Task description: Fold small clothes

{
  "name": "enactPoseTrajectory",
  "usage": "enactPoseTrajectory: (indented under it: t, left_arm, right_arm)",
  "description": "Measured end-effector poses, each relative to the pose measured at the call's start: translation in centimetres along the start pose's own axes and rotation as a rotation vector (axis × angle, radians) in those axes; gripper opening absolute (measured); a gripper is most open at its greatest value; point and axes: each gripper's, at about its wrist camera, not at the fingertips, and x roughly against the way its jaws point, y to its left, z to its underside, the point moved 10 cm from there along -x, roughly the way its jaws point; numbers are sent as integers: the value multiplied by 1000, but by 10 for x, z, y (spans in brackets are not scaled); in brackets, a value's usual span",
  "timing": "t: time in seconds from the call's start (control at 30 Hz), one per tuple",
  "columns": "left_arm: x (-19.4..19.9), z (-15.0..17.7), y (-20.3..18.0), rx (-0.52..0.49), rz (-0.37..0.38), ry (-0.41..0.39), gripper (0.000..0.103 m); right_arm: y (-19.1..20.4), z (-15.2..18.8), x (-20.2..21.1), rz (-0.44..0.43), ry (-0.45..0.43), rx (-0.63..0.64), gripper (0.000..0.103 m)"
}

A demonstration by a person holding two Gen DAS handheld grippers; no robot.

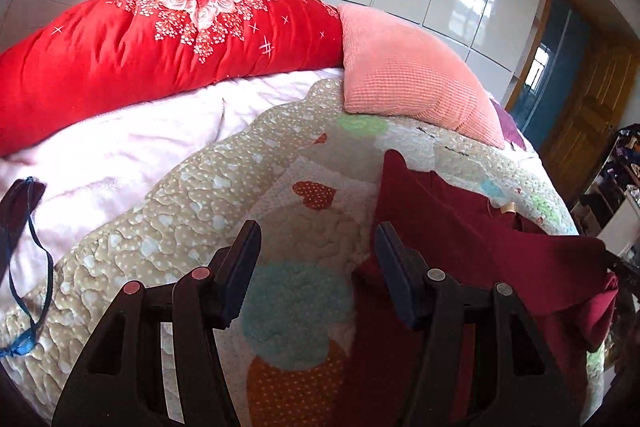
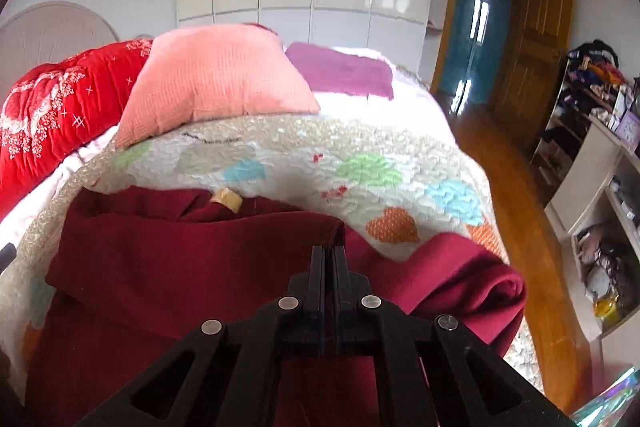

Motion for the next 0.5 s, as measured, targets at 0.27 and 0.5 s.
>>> enactPoseTrajectory:
  t: [0.27, 0.5]
  left_arm:
    - [-11, 14, -21, -72, 34, 48, 59]
    - [-17, 13, 17, -60, -138, 83, 59]
  right_arm:
    - [10, 3, 11, -106, -10, -54, 47]
    - [172, -9, 37, -612, 35, 115, 49]
